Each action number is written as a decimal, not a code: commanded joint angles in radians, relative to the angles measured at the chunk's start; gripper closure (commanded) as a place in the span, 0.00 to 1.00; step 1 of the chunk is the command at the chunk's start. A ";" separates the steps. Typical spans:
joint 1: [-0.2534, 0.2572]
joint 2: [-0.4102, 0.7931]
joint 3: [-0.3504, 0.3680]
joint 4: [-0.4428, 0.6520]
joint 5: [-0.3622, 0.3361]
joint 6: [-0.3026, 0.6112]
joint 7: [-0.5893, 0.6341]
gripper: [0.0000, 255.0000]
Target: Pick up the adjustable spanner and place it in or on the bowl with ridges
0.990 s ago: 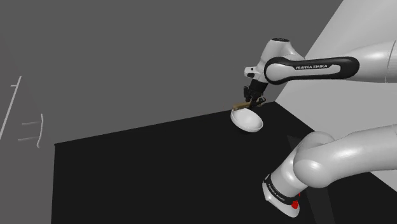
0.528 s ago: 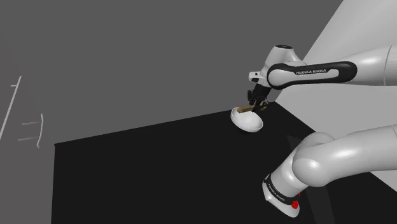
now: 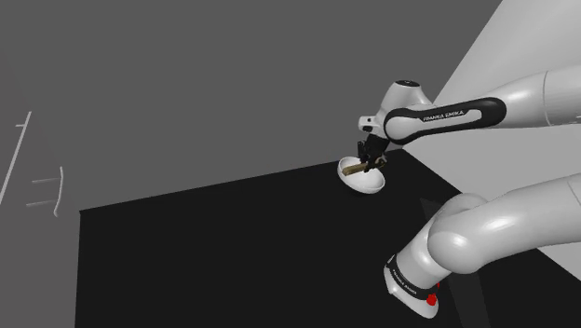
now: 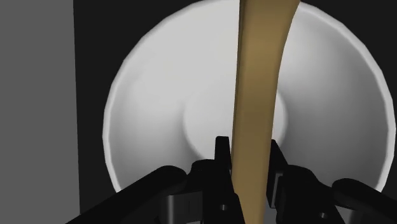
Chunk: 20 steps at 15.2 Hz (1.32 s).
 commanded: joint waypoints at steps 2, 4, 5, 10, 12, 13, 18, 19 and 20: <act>0.001 0.013 -0.005 -0.005 -0.002 0.018 0.002 1.00; 0.001 0.013 -0.005 -0.005 -0.002 0.018 0.002 1.00; 0.001 0.013 -0.005 -0.005 -0.002 0.018 0.002 1.00; 0.001 0.013 -0.005 -0.005 -0.002 0.018 0.002 0.00; 0.001 0.013 -0.005 -0.005 -0.002 0.018 0.002 0.00; 0.001 0.013 -0.005 -0.005 -0.002 0.018 0.002 0.00; 0.007 -0.085 0.047 0.059 0.031 -0.146 -0.003 0.00; 0.007 -0.085 0.047 0.059 0.031 -0.146 -0.003 0.00; 0.007 -0.085 0.047 0.059 0.031 -0.146 -0.003 0.00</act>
